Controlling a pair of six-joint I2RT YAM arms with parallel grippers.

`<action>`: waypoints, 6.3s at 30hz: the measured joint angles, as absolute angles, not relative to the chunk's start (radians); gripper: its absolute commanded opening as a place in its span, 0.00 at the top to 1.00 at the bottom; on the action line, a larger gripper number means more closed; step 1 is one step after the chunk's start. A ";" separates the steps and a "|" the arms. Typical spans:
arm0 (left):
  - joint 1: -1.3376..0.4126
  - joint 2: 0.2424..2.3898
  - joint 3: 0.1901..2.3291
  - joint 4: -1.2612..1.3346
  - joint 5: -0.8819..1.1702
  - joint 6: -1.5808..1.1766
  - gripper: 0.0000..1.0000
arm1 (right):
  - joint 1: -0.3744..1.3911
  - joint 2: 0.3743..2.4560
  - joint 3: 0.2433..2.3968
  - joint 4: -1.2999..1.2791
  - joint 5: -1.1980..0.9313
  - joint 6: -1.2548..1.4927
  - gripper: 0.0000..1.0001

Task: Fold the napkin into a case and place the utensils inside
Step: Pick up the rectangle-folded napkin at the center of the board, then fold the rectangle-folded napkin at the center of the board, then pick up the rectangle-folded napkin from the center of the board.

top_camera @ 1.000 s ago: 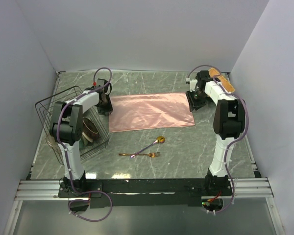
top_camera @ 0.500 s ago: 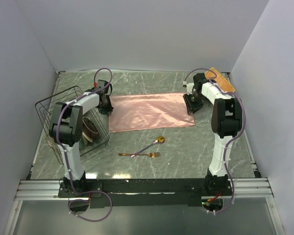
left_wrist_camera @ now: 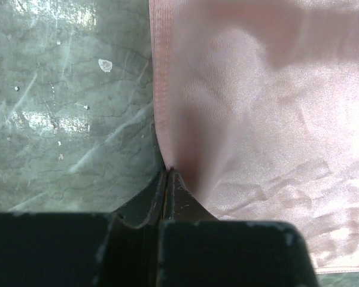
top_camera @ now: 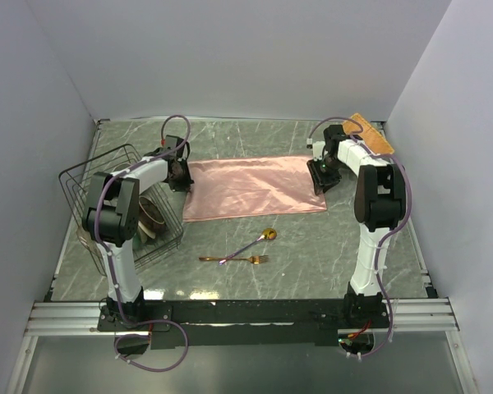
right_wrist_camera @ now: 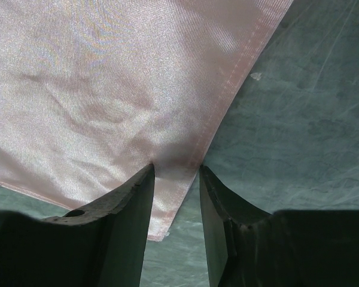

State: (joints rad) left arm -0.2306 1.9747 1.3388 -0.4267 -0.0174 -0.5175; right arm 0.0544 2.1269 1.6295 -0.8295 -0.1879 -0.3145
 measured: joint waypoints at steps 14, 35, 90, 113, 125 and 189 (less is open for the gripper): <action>-0.164 1.905 1.342 -0.499 0.005 -0.466 0.99 | 0.054 2.127 1.629 -0.830 -0.197 -0.314 0.55; -0.318 1.943 1.601 -0.566 0.208 -0.431 0.99 | 0.054 2.127 1.658 -0.841 -0.200 -0.300 0.52; -0.416 2.137 1.837 -0.282 0.453 -0.596 0.26 | 0.010 2.151 1.795 -0.801 -0.550 0.051 0.45; -0.293 1.928 1.568 -0.383 0.434 -0.437 0.35 | 0.241 2.204 1.843 -0.702 -0.455 0.170 0.49; -0.208 1.921 1.521 -0.390 0.429 -0.439 0.36 | 0.390 2.264 1.983 -0.727 -0.334 0.124 0.44; -0.202 1.880 1.446 -0.388 0.448 -0.426 0.38 | 0.221 2.237 1.939 -0.916 -0.295 -0.040 0.50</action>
